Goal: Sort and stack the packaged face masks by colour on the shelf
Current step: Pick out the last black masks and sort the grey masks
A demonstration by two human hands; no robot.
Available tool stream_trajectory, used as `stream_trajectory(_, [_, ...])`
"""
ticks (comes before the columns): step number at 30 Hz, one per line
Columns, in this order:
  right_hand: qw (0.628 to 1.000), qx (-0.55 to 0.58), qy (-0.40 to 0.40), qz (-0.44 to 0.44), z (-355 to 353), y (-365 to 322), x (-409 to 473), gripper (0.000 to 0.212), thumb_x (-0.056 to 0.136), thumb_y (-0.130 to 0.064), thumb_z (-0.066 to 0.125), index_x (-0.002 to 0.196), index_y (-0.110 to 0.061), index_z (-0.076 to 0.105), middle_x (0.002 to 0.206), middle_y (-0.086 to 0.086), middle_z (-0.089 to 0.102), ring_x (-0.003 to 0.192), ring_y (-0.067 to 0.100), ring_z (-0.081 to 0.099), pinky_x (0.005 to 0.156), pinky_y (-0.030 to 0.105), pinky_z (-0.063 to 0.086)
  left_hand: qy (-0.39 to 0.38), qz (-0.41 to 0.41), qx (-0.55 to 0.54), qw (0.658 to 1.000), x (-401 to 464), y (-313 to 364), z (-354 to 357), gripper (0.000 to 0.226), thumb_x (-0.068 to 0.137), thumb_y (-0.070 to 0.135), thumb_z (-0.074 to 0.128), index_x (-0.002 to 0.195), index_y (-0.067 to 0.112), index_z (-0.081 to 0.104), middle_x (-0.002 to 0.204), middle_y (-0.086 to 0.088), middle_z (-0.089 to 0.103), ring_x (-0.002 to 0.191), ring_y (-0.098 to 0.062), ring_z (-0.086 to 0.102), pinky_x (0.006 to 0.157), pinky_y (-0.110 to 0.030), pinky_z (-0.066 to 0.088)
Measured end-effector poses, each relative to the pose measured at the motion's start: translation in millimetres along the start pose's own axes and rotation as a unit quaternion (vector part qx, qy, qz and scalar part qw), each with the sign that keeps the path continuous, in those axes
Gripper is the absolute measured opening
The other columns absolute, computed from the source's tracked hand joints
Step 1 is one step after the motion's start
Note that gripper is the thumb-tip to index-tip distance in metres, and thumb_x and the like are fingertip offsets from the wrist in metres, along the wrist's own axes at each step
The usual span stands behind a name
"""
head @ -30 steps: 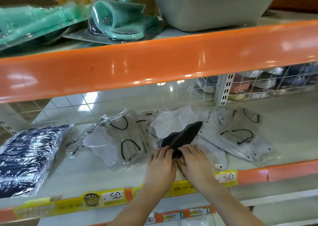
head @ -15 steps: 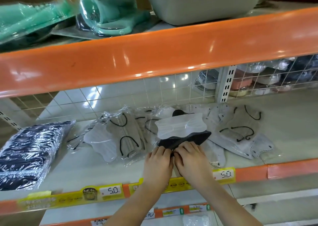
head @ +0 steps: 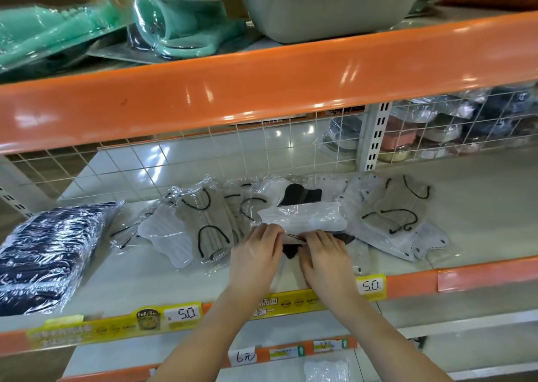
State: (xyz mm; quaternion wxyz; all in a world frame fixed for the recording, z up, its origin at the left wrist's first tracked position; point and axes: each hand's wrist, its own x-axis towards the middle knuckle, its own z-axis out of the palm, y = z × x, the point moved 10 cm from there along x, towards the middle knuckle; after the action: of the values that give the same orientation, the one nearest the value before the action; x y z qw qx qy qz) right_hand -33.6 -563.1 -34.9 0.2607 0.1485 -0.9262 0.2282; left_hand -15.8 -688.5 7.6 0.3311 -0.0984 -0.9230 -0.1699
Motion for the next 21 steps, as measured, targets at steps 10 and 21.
stream_trajectory(10, [0.999, 0.003, 0.014, 0.041, -22, 30, 11, 0.014, 0.078, -0.011, 0.075, 0.086, -0.016, 0.065, 0.079, -0.001, 0.064, 0.069, 0.027, 0.062, 0.058, 0.035, 0.046, 0.098, -0.015, 0.038, 0.994, 13, -20, -48, 0.019, 0.084, 0.017, 0.049, 0.085, 0.01, 0.066, 0.075, -0.001, 0.064, 0.065, -0.026, 0.06, 0.06, -0.034, 0.049])
stream_trajectory(21, [0.994, 0.087, 0.052, -0.029, -34, -35, 29, 0.01, 0.082, -0.015, 0.055, 0.084, -0.011, 0.064, 0.083, 0.003, 0.062, 0.074, 0.028, 0.06, 0.059, 0.035, 0.049, 0.049, 0.008, 0.138, 0.989, 11, -53, -71, 0.015, 0.067, 0.018, 0.081, 0.071, 0.014, 0.067, 0.068, 0.001, 0.063, 0.061, -0.025, 0.062, 0.06, -0.03, 0.046])
